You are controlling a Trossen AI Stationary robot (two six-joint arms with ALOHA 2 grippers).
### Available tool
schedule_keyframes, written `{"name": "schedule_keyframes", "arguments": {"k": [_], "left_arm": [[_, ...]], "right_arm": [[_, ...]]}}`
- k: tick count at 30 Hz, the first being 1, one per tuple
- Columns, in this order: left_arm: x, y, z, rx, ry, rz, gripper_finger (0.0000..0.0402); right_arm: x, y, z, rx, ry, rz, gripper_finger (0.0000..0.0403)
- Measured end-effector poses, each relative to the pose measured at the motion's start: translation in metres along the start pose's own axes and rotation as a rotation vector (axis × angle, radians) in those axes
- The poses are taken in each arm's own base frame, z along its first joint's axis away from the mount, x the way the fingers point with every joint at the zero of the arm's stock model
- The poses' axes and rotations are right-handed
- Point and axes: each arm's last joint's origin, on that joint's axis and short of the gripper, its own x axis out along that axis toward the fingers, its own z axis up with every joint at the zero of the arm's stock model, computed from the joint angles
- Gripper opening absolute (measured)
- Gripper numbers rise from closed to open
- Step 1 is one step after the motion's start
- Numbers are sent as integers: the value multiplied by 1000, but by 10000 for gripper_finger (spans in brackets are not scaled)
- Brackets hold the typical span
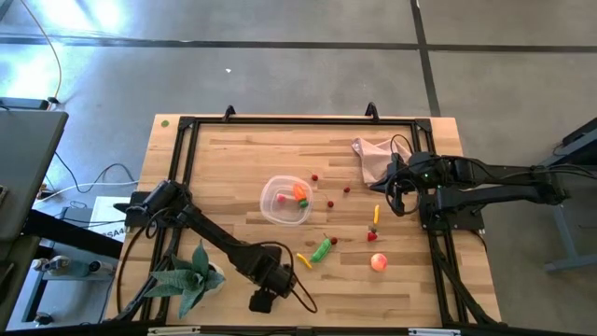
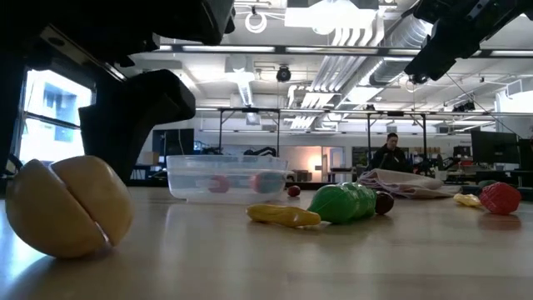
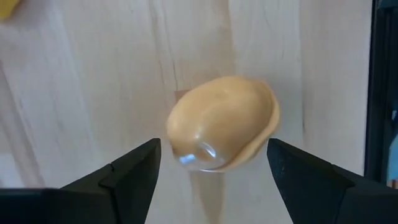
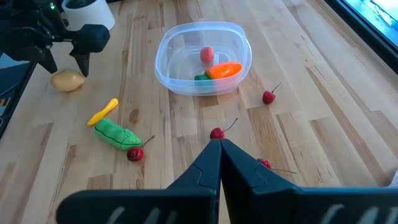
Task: Pick and placing Produce into tupperware
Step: Put the potato into the transparent bin
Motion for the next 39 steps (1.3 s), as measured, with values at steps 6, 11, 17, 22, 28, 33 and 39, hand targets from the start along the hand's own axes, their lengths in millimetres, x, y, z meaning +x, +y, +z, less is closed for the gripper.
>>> {"name": "schedule_keyframes", "arguments": {"k": [6, 11, 17, 22, 28, 33, 39], "left_arm": [[0, -2, 4, 75, -41, -14, 285], [0, -2, 5, 138, -49, -16, 285], [5, -3, 5, 243, -40, -45, 285], [14, -3, 4, 314, -17, -70, 285], [17, -3, 6, 374, -27, -69, 285], [18, -3, 6, 407, -37, -49, 285], [18, -3, 6, 455, -41, -42, 285]], "right_arm": [[0, 0, 0, 0, 0, 0, 0], [0, 0, 0, 0, 0, 0, 0], [0, 0, 0, 0, 0, 0, 0], [0, 0, 0, 0, 0, 0, 0], [0, 0, 0, -1, 0, 0, 0], [0, 0, 0, 0, 0, 0, 0], [0, 0, 0, -1, 0, 0, 0]]}}
